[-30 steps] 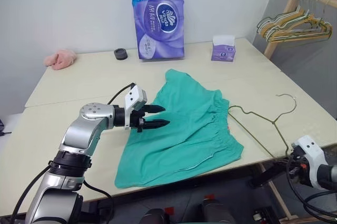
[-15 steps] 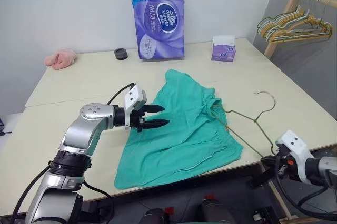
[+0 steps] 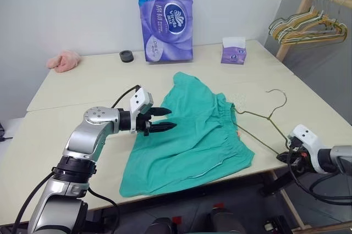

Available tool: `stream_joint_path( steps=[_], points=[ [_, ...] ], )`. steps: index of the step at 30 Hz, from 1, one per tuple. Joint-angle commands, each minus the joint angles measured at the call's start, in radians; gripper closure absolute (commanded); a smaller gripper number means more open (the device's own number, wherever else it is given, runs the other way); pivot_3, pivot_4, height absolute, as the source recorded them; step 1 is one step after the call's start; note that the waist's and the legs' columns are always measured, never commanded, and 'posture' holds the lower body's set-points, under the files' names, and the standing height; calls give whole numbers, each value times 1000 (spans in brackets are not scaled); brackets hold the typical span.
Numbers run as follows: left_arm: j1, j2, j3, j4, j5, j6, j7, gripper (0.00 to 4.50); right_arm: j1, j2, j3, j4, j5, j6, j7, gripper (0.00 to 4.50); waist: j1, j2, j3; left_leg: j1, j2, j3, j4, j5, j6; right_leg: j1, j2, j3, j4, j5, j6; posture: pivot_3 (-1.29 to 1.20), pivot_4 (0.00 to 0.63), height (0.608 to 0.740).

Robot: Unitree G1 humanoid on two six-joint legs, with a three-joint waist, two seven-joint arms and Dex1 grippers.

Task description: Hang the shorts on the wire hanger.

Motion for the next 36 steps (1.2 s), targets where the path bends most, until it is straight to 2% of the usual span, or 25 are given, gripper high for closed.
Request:
stream_joint_path(
  steps=[1, 6, 10, 15, 22, 27, 32, 35, 36],
  points=[
    [-18, -1, 33, -15, -14, -10, 16, 1634, -94, 9, 52, 21, 33, 34, 81, 4500, -1, 0, 0, 0, 0, 0, 0, 0, 0, 0, 0, 0, 0, 0, 0, -219, 47, 740],
    [-30, -7, 55, -10, -25, -5, 41, 1634, -234, 82, 157, 108, 35, 109, 130, 4500, 0, 0, 0, -1, 0, 0, 0, 0, 0, 0, 0, 0, 0, 0, 0, -204, 41, 740],
    [-36, -8, 67, -9, -27, -5, 62, 1634, -321, 143, 199, 216, 3, 126, 114, 4500, 2, 0, 0, -1, 0, -1, 1, 0, 0, 0, 0, 0, 0, 1, 0, -191, 37, 740],
    [-37, -7, 75, -10, -30, -6, 78, 1634, -412, 192, 190, 355, -22, 130, 78, 4500, 3, 0, -1, -1, -1, -1, 1, 0, 0, -1, 0, 0, 0, 4, -1, -181, 34, 740],
    [-36, -23, 94, -13, -30, -10, 111, 1634, -520, 301, 90, 408, 11, 174, -8, 4500, 1, 1, -1, -1, -1, -1, 1, 1, -2, -2, 0, 1, 1, 5, -1, -179, 30, 740],
    [-59, -49, 121, 15, -27, -11, 170, 1634, -557, 326, 13, 339, 31, 160, -59, 4500, 2, 1, -1, -2, -1, -1, 1, 2, -3, -2, 0, 1, 0, 5, -1, -182, 30, 740],
    [-80, -84, 145, 59, 7, -63, 258, 1634, -519, 340, -2, 127, 36, 106, -100, 4500, 2, 2, -2, -2, -1, -1, 1, 1, -2, -2, 0, 1, 1, 5, -1, -185, 33, 740],
    [-97, -96, 162, 89, 8, -76, 299, 1097, -472, 343, 15, -1, 27, 79, -123, 4500, 2, 2, -2, -2, -1, -1, 1, 2, -4, -2, 0, 1, 0, 5, -1, -187, 34, 740],
    [-103, -99, 169, 93, -2, -74, 298, 787, -450, 340, 34, -48, 10, 52, -132, 4500, 2, 2, -2, -2, -1, -1, 1, 2, -4, -2, 0, 1, 0, 5, -1, -191, 37, 740]
  ],
)
